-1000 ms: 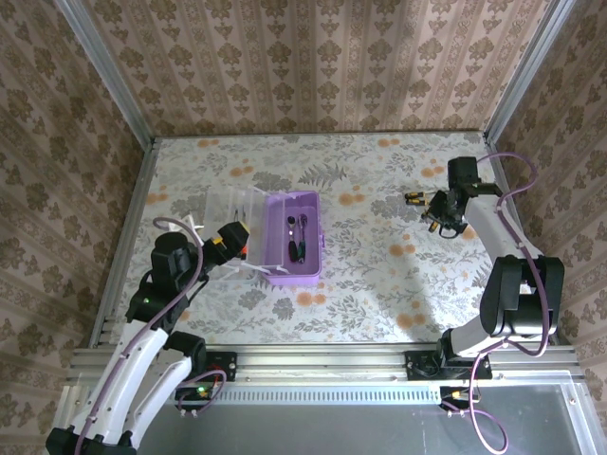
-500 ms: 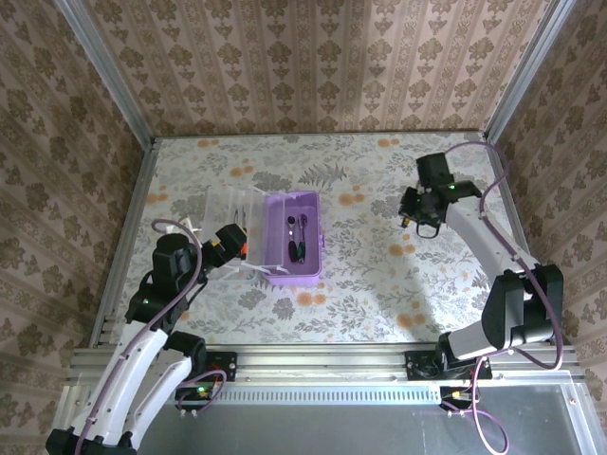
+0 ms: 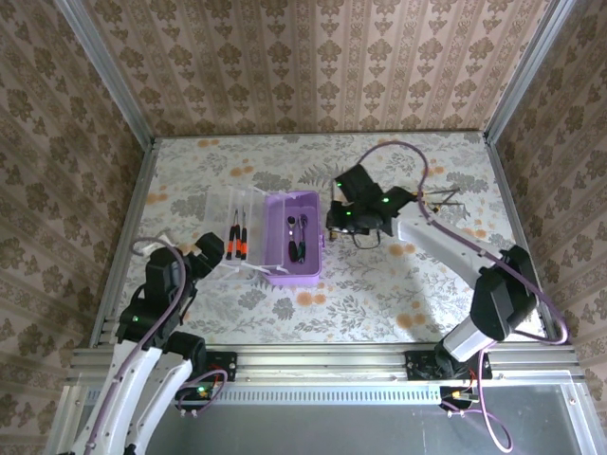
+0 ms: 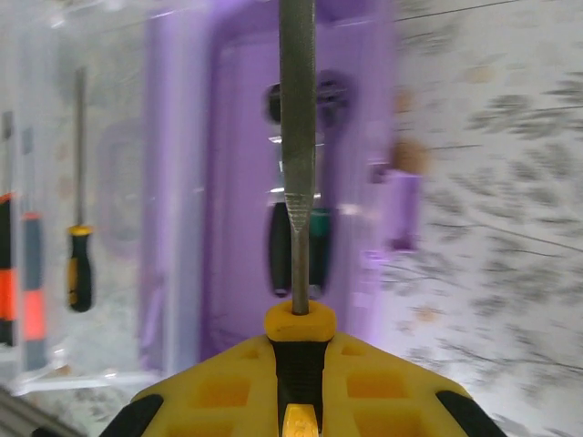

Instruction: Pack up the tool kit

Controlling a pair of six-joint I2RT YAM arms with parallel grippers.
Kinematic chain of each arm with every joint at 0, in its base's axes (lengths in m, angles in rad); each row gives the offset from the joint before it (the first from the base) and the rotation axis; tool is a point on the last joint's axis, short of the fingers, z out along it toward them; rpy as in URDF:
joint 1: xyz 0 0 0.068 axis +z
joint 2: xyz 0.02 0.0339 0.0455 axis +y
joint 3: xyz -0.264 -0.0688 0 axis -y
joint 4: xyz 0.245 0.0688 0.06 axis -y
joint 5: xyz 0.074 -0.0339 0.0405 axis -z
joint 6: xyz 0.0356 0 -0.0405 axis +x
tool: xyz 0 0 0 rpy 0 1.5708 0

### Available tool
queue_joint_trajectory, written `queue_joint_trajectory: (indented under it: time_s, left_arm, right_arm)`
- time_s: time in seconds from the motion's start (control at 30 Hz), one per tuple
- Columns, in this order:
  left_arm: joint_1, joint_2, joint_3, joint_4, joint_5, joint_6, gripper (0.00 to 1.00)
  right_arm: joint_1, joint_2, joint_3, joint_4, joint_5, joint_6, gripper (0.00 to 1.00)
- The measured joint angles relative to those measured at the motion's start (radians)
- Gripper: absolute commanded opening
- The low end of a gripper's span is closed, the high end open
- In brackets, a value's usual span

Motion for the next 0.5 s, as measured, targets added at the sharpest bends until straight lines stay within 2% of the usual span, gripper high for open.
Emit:
queue_joint_trajectory:
  time_s: [0.27,0.5]
  left_arm:
    - [0.005,-0.047,-0.01,-0.056,-0.044,-0.015,1.0]
    - [0.011,-0.047,-0.01,-0.074,-0.048,-0.015,1.0]
  right_arm:
    - [0.11,0.231,0.205,0.036,-0.065,0.03,0.15]
    - [0.159,0.329,0.254,0.095,-0.109,0.097,0.15]
